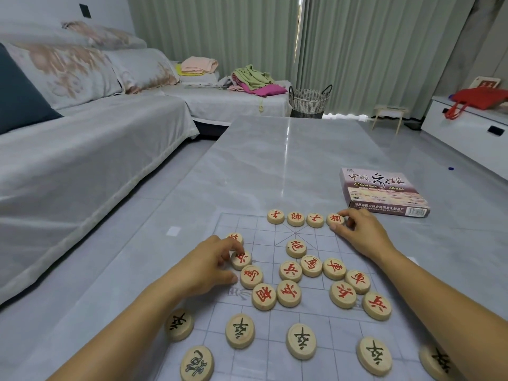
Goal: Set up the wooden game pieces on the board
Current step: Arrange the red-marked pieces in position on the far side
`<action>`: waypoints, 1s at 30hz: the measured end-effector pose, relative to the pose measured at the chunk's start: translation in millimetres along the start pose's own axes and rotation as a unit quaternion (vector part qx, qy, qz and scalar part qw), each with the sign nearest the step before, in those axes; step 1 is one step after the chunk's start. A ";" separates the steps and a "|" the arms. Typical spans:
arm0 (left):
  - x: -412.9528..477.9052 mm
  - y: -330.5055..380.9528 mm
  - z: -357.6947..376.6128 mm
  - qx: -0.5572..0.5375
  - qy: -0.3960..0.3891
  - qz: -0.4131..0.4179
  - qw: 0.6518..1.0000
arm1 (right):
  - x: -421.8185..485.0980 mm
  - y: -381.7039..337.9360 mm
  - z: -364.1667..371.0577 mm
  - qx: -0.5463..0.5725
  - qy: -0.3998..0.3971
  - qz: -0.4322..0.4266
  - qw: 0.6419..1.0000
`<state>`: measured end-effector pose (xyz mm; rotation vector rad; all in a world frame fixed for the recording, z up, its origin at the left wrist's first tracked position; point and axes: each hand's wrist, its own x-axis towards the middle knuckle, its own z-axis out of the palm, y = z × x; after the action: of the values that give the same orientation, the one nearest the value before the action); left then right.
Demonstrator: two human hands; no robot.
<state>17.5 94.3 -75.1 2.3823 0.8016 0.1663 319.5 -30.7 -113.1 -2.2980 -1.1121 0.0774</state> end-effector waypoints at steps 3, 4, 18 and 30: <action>-8.2 11.2 0.8 0.069 0.013 0.041 0.997 | -0.3 -0.5 0.1 -0.001 0.001 -0.001 1.000; -11.2 18.2 1.1 0.075 -0.001 0.062 0.995 | -0.5 -0.7 -0.2 -0.001 0.001 0.000 1.000; -6.7 44.3 8.6 0.099 -0.012 0.121 0.988 | -2.0 -2.0 -1.6 0.008 -0.002 0.007 1.000; 110.5 4.2 8.4 0.090 0.128 -0.129 0.979 | 1.1 0.9 0.7 0.012 0.008 0.002 1.000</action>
<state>111.5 151.9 -87.3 2.4259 1.2875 0.3100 320.7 -30.0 -114.0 -2.2757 -1.0927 0.0750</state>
